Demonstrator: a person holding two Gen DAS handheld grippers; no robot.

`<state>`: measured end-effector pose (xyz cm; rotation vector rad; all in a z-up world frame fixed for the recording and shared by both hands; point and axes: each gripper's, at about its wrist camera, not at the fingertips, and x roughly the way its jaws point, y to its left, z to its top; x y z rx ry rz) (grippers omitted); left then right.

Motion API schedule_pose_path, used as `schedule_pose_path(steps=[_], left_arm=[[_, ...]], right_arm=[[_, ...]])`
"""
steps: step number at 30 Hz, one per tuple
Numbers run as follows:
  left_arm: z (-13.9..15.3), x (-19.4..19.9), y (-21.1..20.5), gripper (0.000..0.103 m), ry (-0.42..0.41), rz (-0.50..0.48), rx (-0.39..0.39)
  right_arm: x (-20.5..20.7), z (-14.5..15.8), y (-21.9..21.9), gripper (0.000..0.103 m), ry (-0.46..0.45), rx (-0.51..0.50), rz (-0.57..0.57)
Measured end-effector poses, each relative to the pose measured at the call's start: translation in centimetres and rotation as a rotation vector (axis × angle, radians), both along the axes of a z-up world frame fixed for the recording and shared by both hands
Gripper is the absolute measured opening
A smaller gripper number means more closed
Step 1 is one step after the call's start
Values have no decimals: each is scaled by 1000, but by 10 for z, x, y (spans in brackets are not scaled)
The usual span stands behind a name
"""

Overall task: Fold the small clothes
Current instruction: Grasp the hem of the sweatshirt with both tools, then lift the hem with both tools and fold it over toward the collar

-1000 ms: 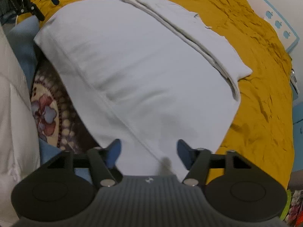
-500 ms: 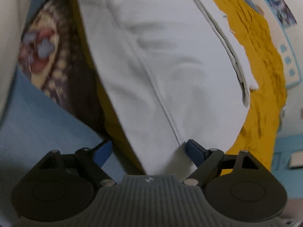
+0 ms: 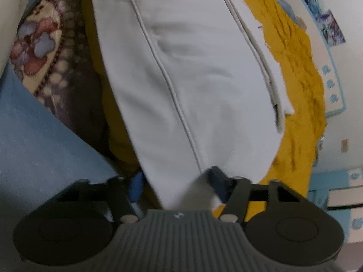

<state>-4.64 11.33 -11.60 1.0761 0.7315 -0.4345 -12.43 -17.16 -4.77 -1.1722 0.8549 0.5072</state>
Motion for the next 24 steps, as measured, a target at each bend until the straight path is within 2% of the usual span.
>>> schedule_pose_path(steps=[2,3,4,5,10,19,24], left_arm=[[13,3,1,12,16,20,-40],[18,5,0,11,19,26,-53],[26,7,1,11,19,34,-71],[33,9,2,10,22,41,-88],[75,25,11,10,16,117,-209],[148,81,21,9,-105,286,-461],[172,118,20,9,-175,311,-509]], right_arm=[[-1,8,-1,31,-8,13,-1],[-1,12,-2,23,-15,25,-9],[0,19,-3,9,-20,39,-18],[1,28,-4,1,-19,66,-35],[8,72,-11,0,-65,181,-102],[49,139,-19,0,-290,347,-221],[87,162,-18,0,-375,403,-274]])
